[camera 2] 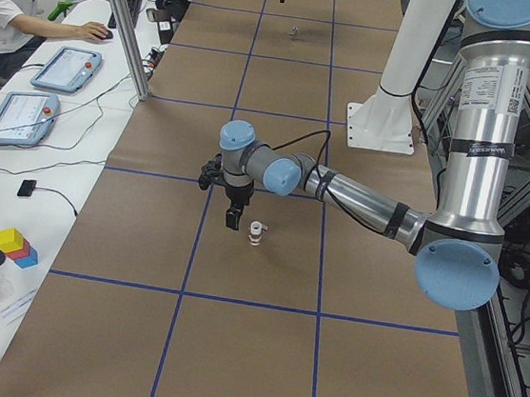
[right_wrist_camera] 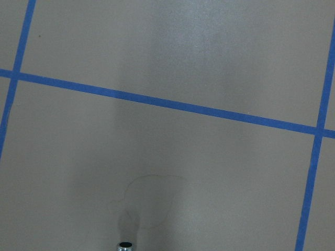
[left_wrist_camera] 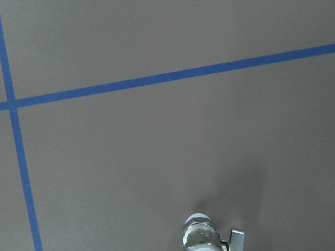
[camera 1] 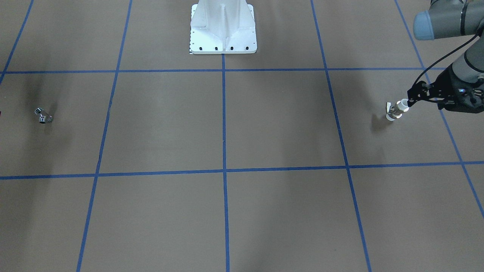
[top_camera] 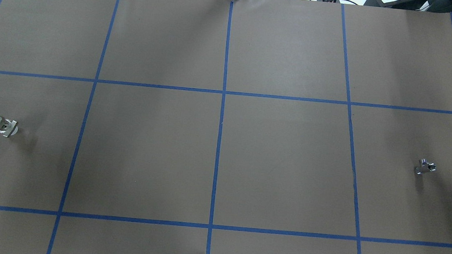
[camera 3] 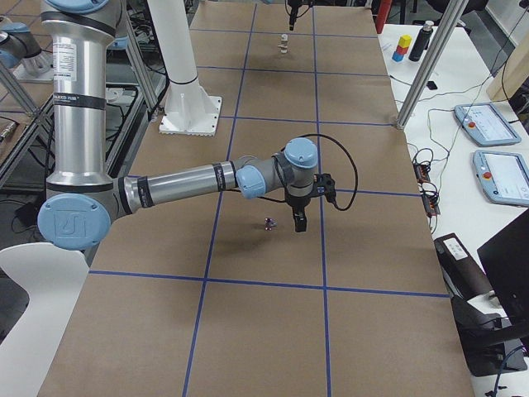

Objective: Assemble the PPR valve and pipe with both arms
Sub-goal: 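Close the left gripper around the white valve body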

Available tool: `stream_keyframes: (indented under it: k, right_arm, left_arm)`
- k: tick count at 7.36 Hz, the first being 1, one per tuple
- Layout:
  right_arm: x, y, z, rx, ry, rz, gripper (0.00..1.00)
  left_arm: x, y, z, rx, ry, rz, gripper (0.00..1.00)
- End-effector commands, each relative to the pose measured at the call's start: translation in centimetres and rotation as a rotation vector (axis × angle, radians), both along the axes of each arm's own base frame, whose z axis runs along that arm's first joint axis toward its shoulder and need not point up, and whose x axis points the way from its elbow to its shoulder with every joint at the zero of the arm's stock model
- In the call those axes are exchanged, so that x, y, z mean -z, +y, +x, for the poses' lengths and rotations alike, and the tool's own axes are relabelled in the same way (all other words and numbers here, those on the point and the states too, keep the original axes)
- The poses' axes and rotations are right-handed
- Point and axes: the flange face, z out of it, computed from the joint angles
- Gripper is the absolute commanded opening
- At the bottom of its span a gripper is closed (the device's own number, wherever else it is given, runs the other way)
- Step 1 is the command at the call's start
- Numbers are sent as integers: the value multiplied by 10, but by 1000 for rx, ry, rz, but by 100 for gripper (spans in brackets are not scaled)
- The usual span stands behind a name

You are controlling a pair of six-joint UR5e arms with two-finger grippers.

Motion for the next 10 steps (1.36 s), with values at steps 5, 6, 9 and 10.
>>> stream_keyframes:
  k: [5, 6, 9, 10]
  right_arm:
    - [0, 0, -1, 1, -4, 5, 100]
    - [-2, 0, -1, 1, -3, 4, 100]
    - [-3, 0, 0, 1, -3, 2, 100]
    - [-2, 0, -1, 1, -3, 4, 100]
  left_arm:
    - [-30, 33, 32, -59, 16, 17, 99]
    - [-30, 34, 33, -62, 15, 16, 99]
    - [-34, 32, 35, -63, 12, 10, 94]
    - [-38, 30, 38, -67, 9, 3, 94]
